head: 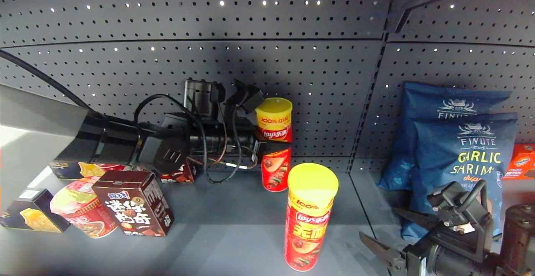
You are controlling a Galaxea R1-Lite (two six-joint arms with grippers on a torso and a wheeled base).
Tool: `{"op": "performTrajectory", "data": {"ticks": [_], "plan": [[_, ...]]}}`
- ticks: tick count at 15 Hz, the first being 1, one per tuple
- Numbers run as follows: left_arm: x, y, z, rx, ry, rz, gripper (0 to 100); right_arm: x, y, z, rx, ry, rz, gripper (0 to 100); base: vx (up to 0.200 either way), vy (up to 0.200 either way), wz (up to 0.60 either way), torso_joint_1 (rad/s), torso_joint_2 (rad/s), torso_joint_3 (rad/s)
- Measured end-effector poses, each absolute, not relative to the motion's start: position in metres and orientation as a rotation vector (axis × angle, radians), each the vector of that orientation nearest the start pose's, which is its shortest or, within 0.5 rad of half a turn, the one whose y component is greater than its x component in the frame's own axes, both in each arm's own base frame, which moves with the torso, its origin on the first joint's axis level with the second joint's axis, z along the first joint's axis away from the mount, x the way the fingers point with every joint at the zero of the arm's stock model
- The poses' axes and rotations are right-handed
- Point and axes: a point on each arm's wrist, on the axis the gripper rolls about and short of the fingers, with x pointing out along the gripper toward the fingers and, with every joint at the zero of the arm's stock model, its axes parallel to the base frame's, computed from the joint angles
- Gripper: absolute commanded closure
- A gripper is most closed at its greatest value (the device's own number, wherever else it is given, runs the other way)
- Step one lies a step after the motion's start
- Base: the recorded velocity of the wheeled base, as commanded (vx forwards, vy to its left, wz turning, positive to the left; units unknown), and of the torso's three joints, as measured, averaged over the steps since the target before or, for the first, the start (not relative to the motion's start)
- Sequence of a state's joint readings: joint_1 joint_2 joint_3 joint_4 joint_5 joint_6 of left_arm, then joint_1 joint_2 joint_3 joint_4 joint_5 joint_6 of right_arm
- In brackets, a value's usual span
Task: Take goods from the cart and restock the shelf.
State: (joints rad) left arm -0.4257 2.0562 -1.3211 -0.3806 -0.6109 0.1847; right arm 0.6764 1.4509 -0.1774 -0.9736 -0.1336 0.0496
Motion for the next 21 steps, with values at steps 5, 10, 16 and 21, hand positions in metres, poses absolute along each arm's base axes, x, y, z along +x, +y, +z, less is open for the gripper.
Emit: {"op": "performTrajectory", "data": {"ticks": [5,10,16,21], "plan": [[0.382,-0.197,0.158,0.135,0.28,-1.075,100,0.151,0.116,0.124,-0.068,0.29,0.536,0,0.0,0.0,0.0,0.0,0.0,0.0],[0.392,-0.205,0.146,0.136,0.288,-1.08,100,0.157,0.117,0.124,-0.067,0.294,0.522,0,0.0,0.0,0.0,0.0,0.0,0.0],[0.405,-0.213,0.135,0.138,0.289,-1.084,100,0.159,0.117,0.123,-0.064,0.299,0.53,0,0.0,0.0,0.0,0.0,0.0,0.0],[0.404,-0.221,0.128,0.147,0.276,-1.077,0,0.159,0.115,0.121,-0.064,0.303,0.519,0,0.0,0.0,0.0,0.0,0.0,0.0]]}}
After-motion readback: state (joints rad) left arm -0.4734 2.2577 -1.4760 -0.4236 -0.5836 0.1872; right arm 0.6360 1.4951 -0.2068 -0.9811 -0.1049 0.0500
